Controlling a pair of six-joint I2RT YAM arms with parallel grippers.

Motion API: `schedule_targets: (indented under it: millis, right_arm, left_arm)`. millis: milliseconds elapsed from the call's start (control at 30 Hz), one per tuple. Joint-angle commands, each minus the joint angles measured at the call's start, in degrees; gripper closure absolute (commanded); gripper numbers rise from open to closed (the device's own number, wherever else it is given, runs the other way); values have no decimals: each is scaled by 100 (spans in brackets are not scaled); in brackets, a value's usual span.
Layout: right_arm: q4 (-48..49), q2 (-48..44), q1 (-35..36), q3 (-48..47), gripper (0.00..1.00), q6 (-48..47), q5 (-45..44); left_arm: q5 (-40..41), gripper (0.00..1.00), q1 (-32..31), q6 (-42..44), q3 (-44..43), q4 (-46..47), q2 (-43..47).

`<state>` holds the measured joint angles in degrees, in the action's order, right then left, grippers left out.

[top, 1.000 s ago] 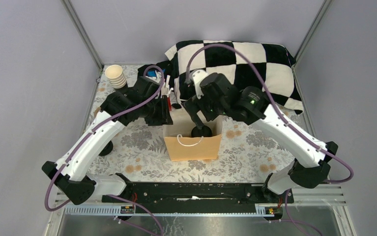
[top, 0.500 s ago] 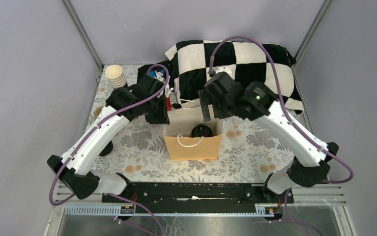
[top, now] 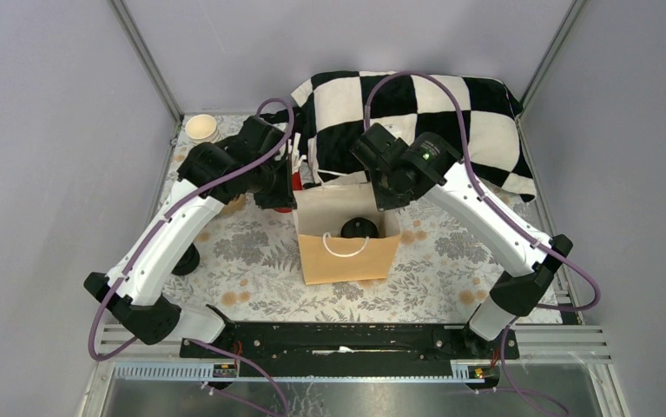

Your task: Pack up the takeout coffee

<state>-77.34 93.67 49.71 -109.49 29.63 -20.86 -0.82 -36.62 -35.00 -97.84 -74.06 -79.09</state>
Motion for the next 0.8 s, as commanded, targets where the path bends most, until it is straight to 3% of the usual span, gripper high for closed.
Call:
schedule_targets:
  millis: [0,100,200,267,333,367,600,767]
  right_arm:
    - [-602,158,-8,-1016,100,120,273]
    - [-581,32,-11,-913,100,356,419]
    - [58,-401,-123,172,100,483,483]
    - [249,-491,-193,683,97,446,324]
    - [132,-379,-208,713,71,398,209]
    - [32,-296,-211,537,65,350,243]
    - [-167,-322,-211,-490,41,17,468]
    - [-266,-369,-209,-1165,33,-156,467]
  left_arm:
    - [-20,100,12,-71,-717,-280,-72]
    - [-164,100,9,-190,-546,-206,31]
    - [-245,100,14,-225,6,27,115]
    - [-309,95,16,-202,271,128,95]
    - [-262,84,15,-134,245,73,48]
    - [-174,79,15,-96,77,27,43]
    - [439,48,15,42,-1397,-9,97]
    - [804,33,369,76,-1396,58,-8]
